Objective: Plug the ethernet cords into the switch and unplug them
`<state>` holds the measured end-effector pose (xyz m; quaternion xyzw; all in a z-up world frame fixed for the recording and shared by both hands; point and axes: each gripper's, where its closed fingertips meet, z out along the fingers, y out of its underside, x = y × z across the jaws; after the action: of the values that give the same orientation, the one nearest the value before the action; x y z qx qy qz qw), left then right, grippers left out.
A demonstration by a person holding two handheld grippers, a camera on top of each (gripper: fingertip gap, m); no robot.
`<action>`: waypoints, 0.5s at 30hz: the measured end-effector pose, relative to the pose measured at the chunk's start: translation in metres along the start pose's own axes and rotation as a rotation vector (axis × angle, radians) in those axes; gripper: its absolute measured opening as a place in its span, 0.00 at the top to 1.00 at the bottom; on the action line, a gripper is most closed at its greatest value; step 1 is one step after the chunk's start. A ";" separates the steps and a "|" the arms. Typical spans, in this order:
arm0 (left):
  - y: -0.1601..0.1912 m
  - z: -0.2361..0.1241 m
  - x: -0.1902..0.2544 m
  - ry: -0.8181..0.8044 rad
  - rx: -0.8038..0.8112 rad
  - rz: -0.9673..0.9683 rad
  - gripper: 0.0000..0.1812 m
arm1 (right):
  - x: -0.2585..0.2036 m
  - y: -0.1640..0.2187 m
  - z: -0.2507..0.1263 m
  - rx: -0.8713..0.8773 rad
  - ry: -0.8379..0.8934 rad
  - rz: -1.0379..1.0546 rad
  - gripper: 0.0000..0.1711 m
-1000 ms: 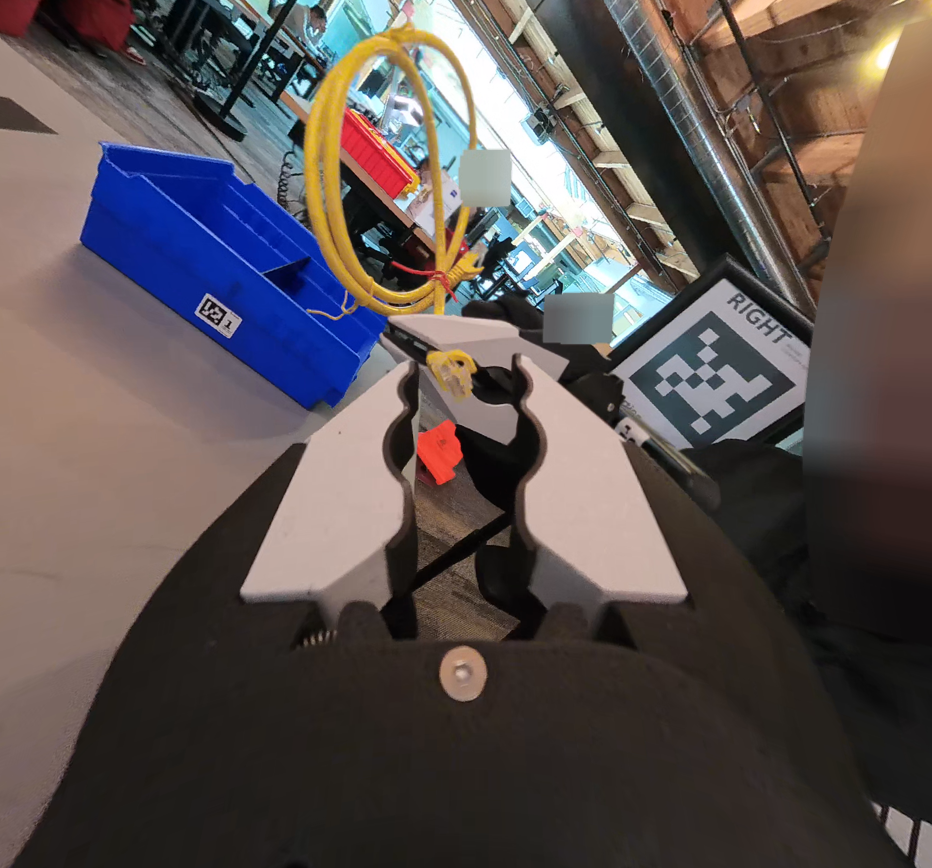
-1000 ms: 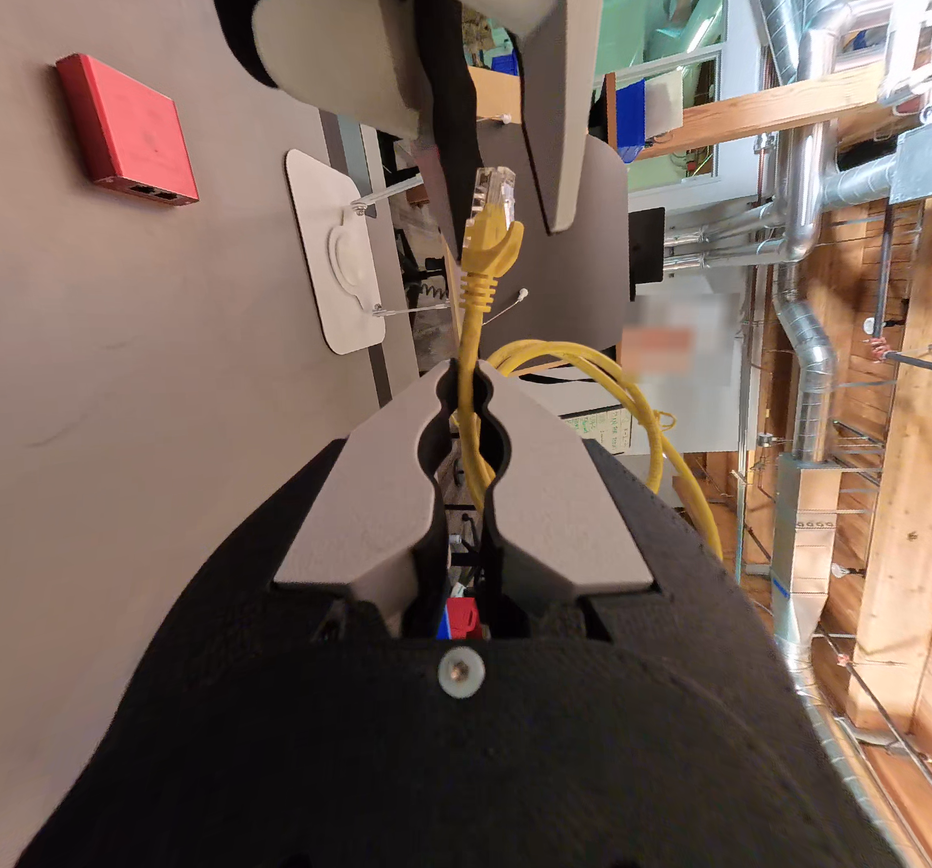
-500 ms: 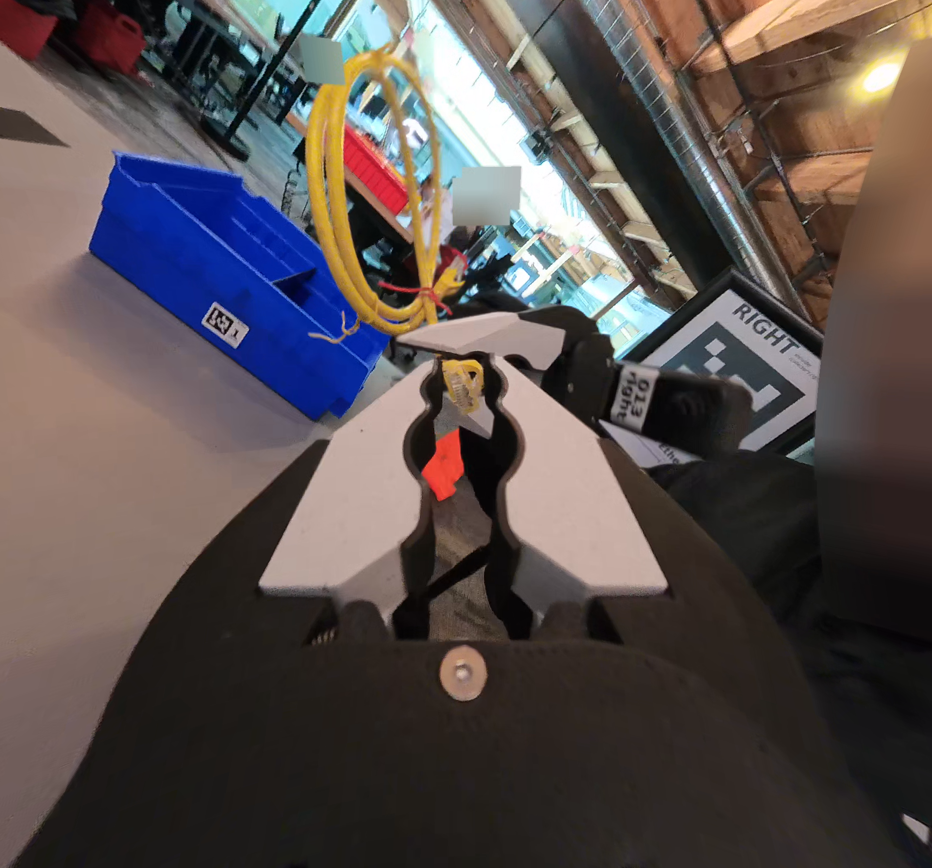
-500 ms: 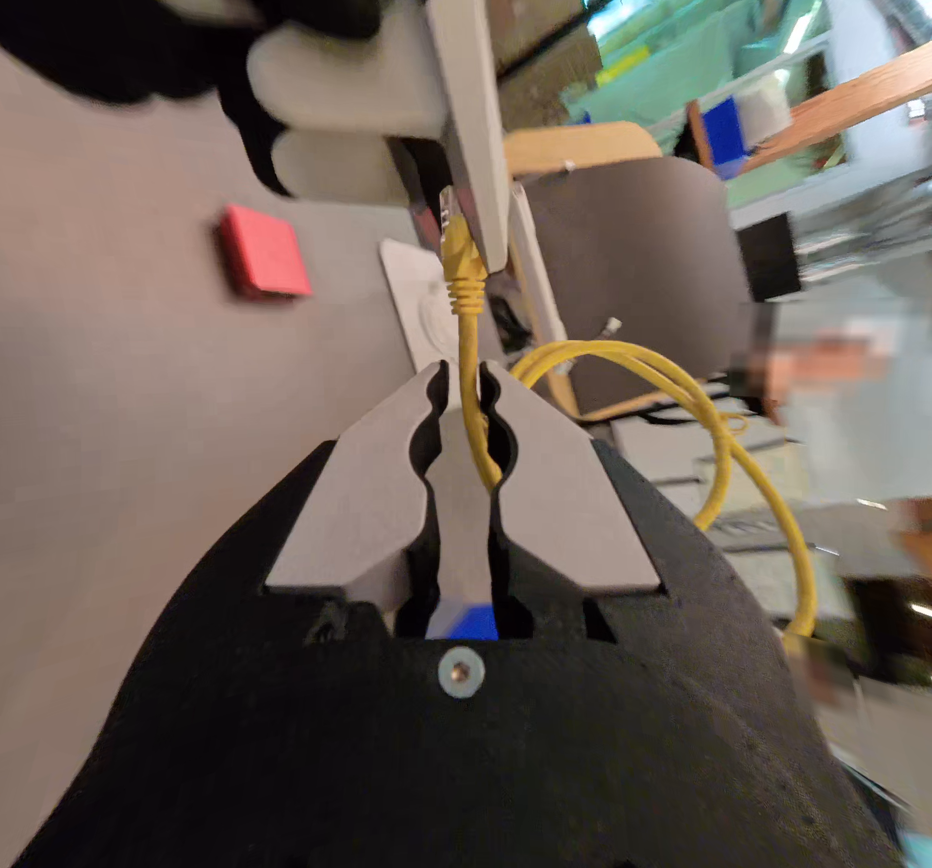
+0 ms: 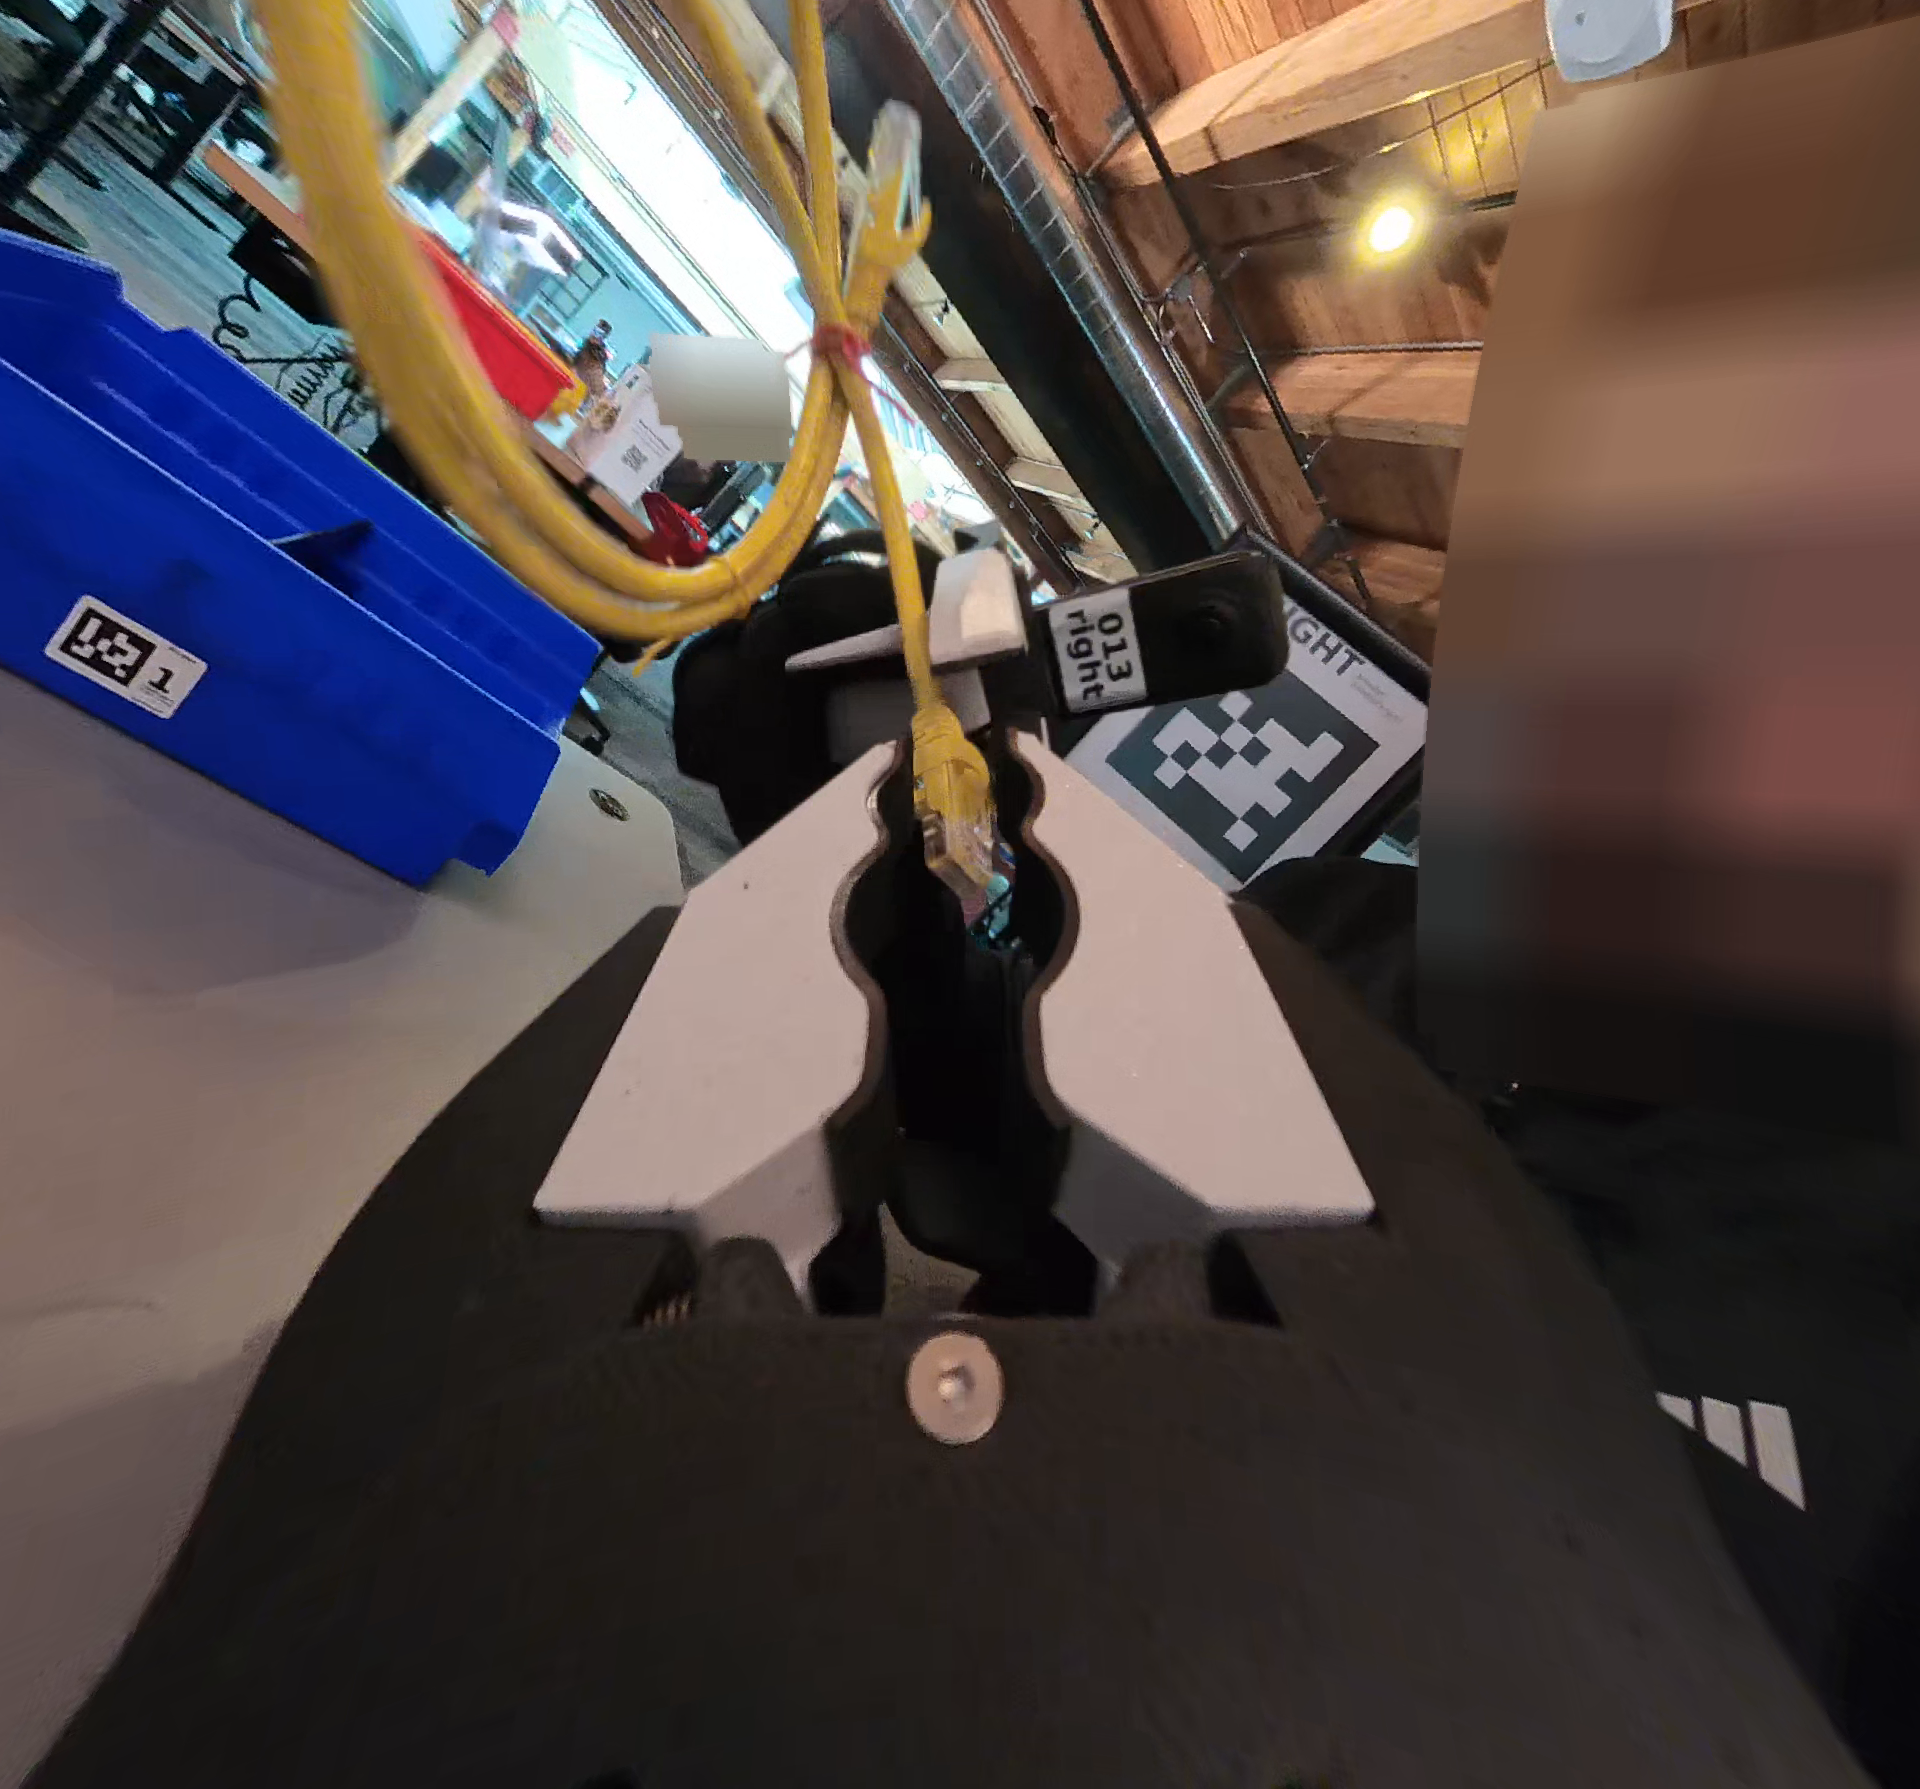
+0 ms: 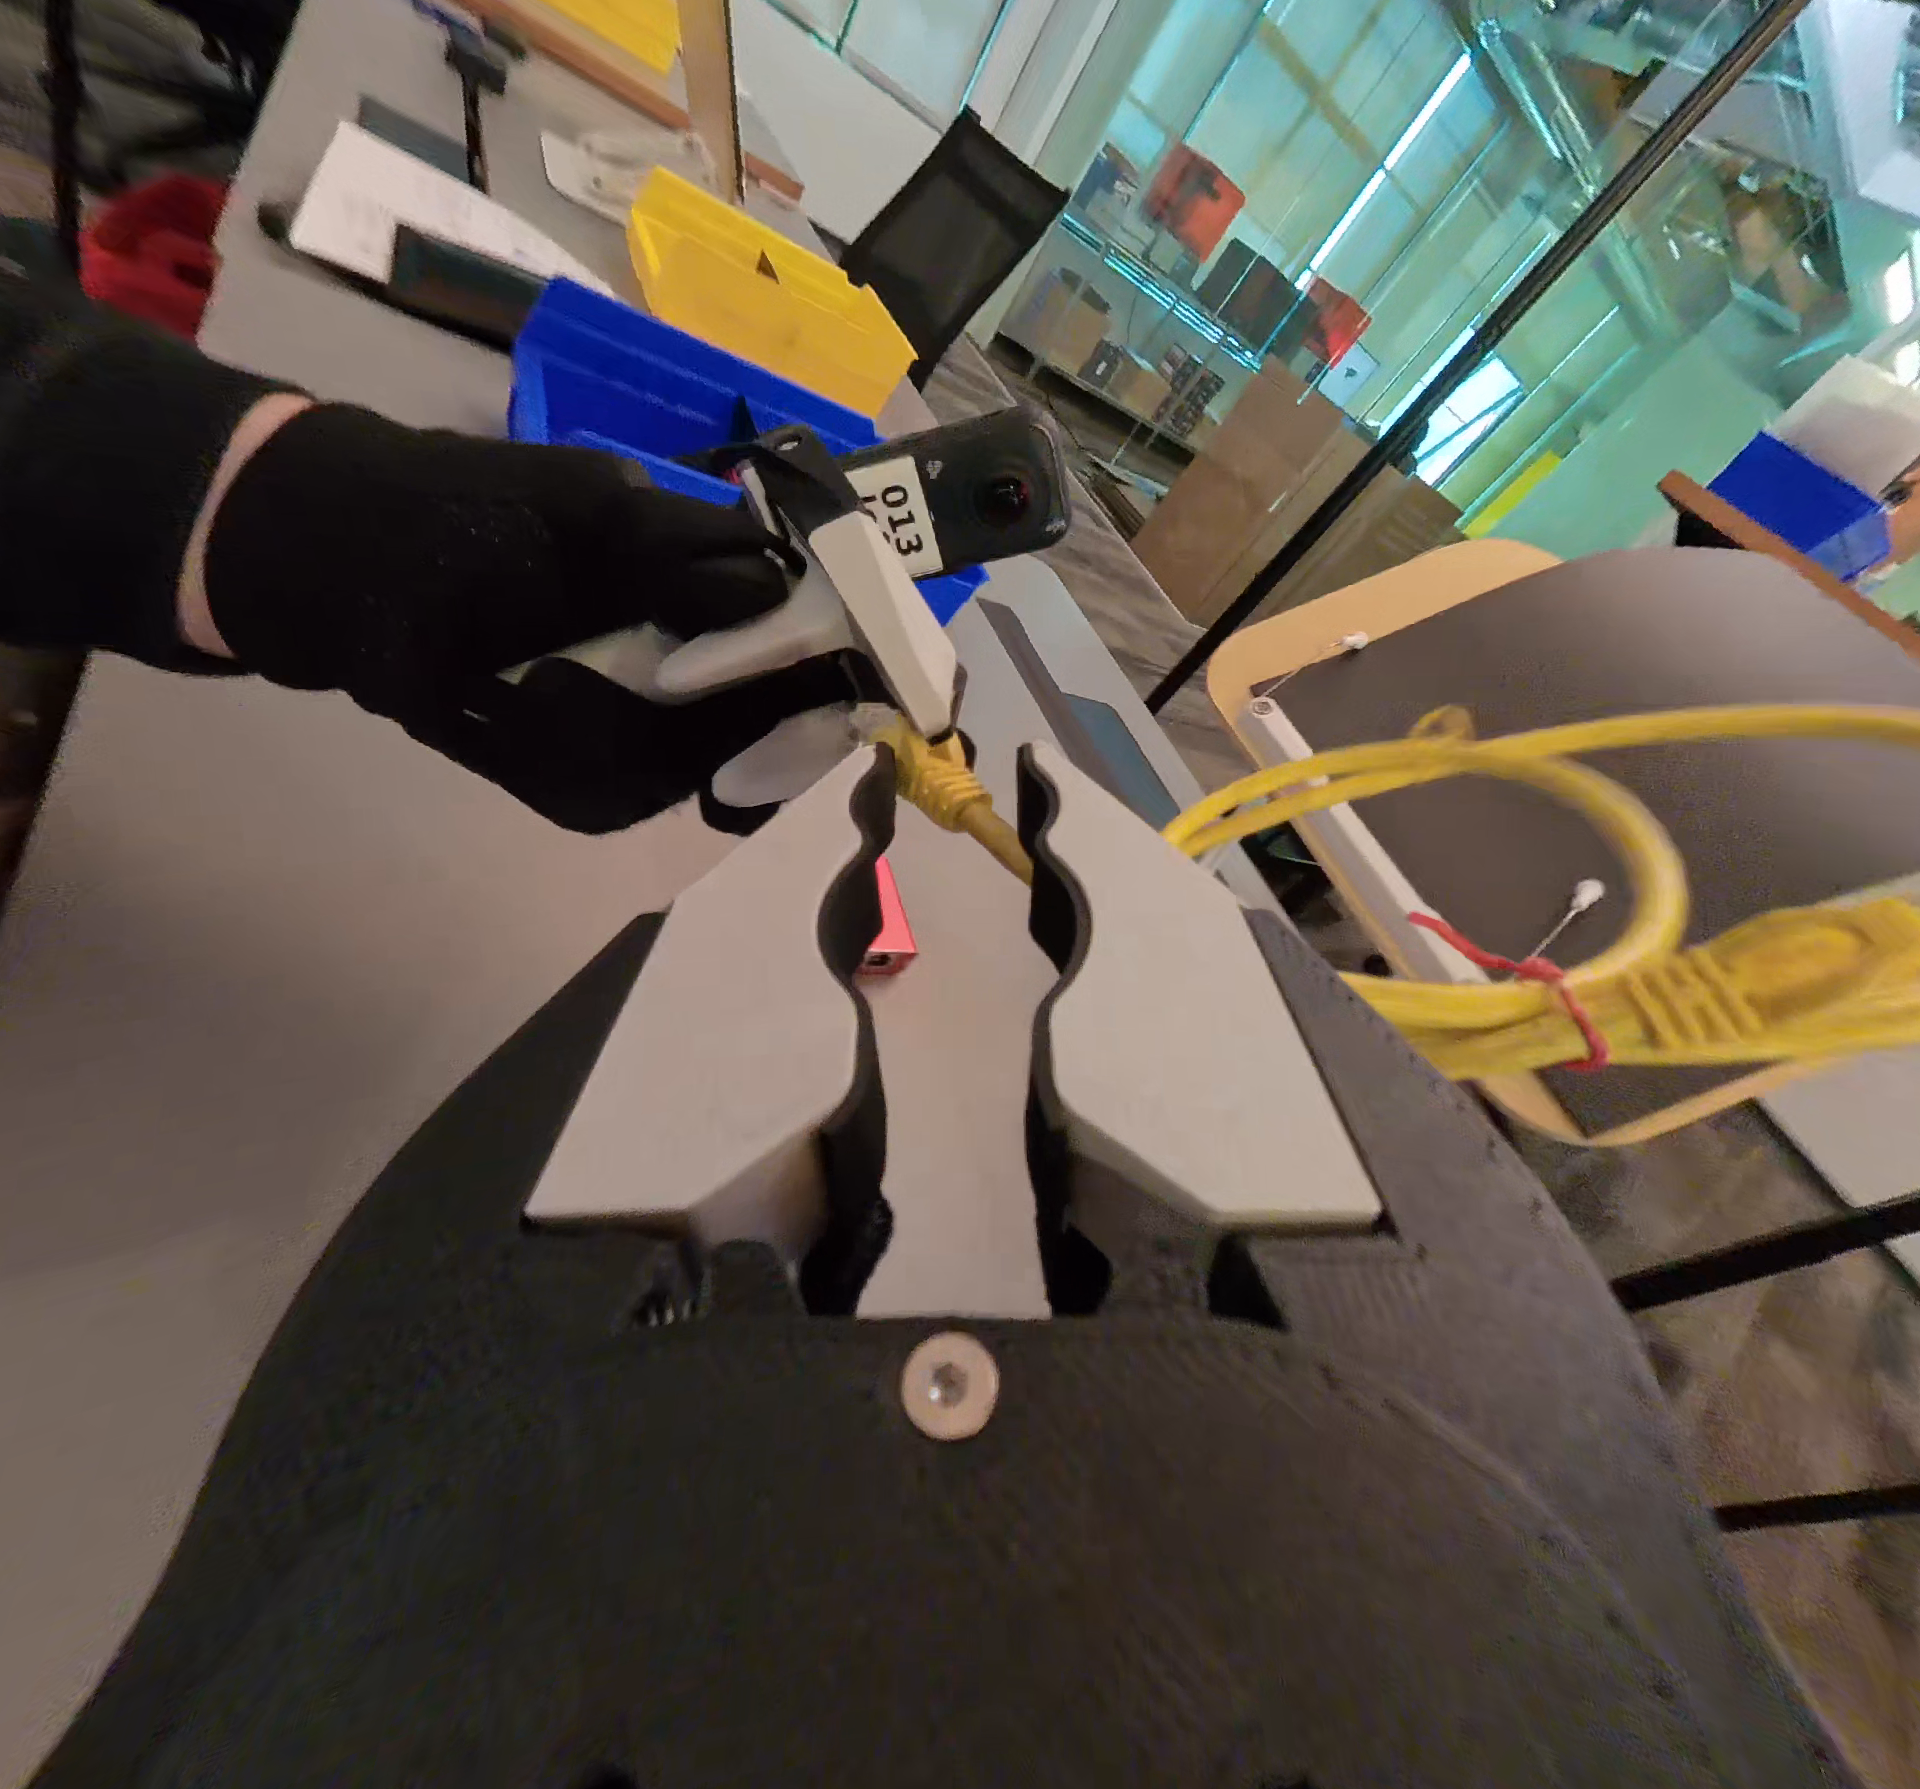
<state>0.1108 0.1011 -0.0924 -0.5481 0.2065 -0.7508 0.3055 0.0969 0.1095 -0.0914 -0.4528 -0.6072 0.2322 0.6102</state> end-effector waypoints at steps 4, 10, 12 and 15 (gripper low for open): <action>0.009 0.002 -0.005 -0.040 -0.084 0.037 0.94 | -0.006 0.008 -0.003 -0.149 -0.065 -0.138 0.86; 0.021 0.004 -0.014 -0.116 -0.216 0.073 0.94 | -0.023 0.027 -0.006 -0.316 -0.327 -0.107 0.87; 0.028 0.005 -0.018 -0.152 -0.268 0.099 0.95 | -0.027 0.033 -0.006 -0.342 -0.389 -0.080 0.86; 0.031 0.003 -0.024 -0.186 -0.301 0.115 0.96 | -0.032 0.043 -0.003 -0.362 -0.416 -0.081 0.84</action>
<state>0.1262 0.0951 -0.1279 -0.6421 0.3183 -0.6386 0.2802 0.1061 0.1029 -0.1443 -0.4726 -0.7686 0.1832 0.3903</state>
